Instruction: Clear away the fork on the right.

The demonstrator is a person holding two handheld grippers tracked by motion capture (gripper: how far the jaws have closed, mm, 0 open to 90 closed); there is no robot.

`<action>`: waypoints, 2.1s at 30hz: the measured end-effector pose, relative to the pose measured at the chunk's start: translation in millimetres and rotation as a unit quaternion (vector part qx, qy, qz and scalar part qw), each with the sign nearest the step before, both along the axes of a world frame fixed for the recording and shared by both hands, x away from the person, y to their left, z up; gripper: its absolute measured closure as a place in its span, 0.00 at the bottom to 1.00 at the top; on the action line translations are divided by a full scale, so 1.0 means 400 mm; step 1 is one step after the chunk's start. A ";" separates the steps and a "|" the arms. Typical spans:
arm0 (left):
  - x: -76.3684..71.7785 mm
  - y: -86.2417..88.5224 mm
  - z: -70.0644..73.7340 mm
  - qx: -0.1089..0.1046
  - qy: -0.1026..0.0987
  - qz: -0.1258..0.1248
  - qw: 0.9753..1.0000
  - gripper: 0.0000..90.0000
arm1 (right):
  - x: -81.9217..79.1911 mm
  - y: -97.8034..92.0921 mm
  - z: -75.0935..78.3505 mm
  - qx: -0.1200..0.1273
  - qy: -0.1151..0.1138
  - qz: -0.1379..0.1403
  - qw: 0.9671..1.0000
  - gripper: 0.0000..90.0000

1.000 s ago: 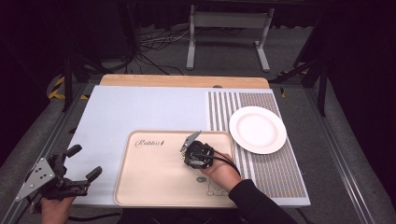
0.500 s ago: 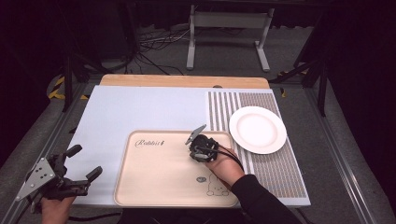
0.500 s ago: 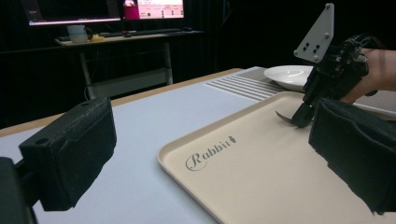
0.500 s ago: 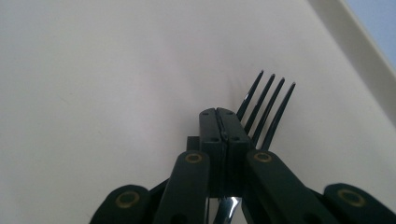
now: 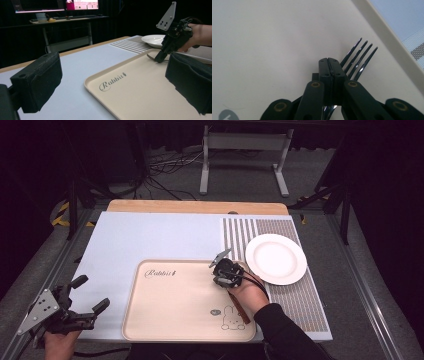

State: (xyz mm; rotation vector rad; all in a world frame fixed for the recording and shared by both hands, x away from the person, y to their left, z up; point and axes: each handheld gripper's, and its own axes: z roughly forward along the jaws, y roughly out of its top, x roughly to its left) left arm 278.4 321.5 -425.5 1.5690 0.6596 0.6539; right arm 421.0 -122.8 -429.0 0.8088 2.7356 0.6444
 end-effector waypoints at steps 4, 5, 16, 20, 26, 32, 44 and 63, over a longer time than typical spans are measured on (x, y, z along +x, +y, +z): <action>0.000 0.000 0.000 0.000 0.000 0.000 1.000 0.02 | 0.005 -0.015 0.001 -0.002 -0.001 -0.007 1.000 1.00; 0.000 0.000 0.000 0.000 0.000 0.000 1.000 0.02 | 0.006 -0.018 0.001 -0.003 -0.001 -0.013 1.000 1.00; 0.000 0.000 0.000 0.002 0.000 -0.001 1.000 0.02 | 0.015 -0.060 0.003 -0.008 -0.004 -0.032 0.999 1.00; 0.000 0.000 0.000 0.004 0.001 -0.001 1.000 0.02 | 0.016 -0.073 0.004 -0.008 -0.002 -0.042 0.999 1.00; 0.000 0.000 0.000 0.003 0.000 -0.001 1.000 0.02 | 0.017 -0.089 0.005 -0.012 -0.002 -0.051 0.999 1.00; 0.000 0.001 0.000 0.003 0.000 -0.001 1.000 0.02 | 0.019 -0.107 0.007 -0.015 -0.001 -0.062 0.998 1.00; 0.000 0.000 0.001 0.003 -0.001 0.000 1.000 0.02 | 0.018 -0.128 0.007 -0.012 0.000 -0.077 0.997 1.00; -0.001 0.000 0.001 0.004 0.000 -0.002 1.000 0.02 | -0.054 -0.146 0.108 0.038 -0.076 -0.043 0.995 0.41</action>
